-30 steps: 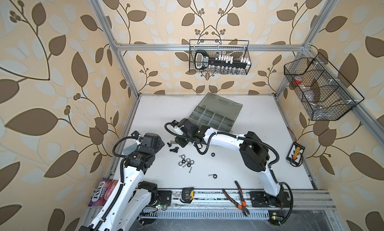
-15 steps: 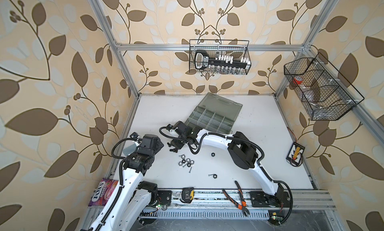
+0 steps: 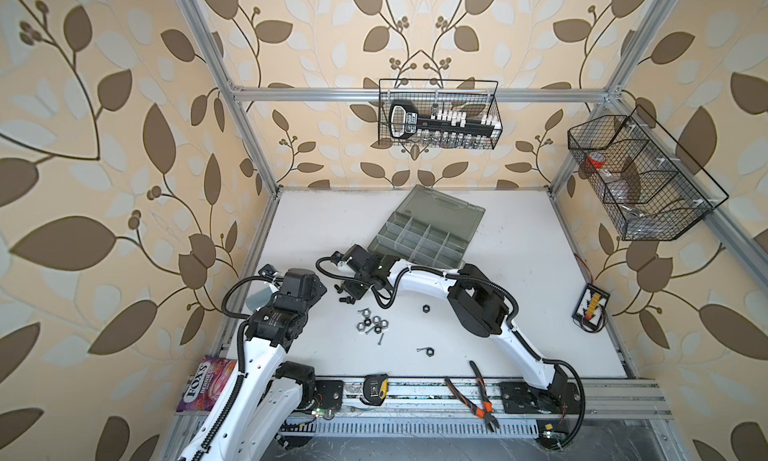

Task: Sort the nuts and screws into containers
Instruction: 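Move the right gripper to the silver bolt among the black bolts, then lower the right gripper and grasp the silver bolt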

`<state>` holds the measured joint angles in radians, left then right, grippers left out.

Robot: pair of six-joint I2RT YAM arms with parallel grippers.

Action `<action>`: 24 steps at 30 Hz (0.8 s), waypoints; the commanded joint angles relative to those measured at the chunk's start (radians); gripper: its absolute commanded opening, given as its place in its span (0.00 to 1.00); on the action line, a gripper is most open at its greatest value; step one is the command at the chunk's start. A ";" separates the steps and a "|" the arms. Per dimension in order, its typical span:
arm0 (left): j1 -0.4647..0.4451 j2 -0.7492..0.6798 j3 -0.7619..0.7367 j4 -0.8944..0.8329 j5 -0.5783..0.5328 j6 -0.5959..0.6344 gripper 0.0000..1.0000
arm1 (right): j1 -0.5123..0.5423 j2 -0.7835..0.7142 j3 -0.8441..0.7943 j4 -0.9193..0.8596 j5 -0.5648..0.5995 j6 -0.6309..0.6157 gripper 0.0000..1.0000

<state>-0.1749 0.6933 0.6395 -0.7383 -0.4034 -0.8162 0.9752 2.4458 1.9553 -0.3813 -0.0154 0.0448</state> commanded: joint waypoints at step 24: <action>0.011 -0.008 0.026 0.048 0.029 0.066 0.99 | -0.047 -0.185 -0.099 0.013 0.031 0.071 0.00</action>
<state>-0.1749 0.6952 0.6395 -0.7238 -0.3916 -0.7864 0.9524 2.3913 1.9030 -0.3943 0.0086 0.0700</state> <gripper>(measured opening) 0.990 0.150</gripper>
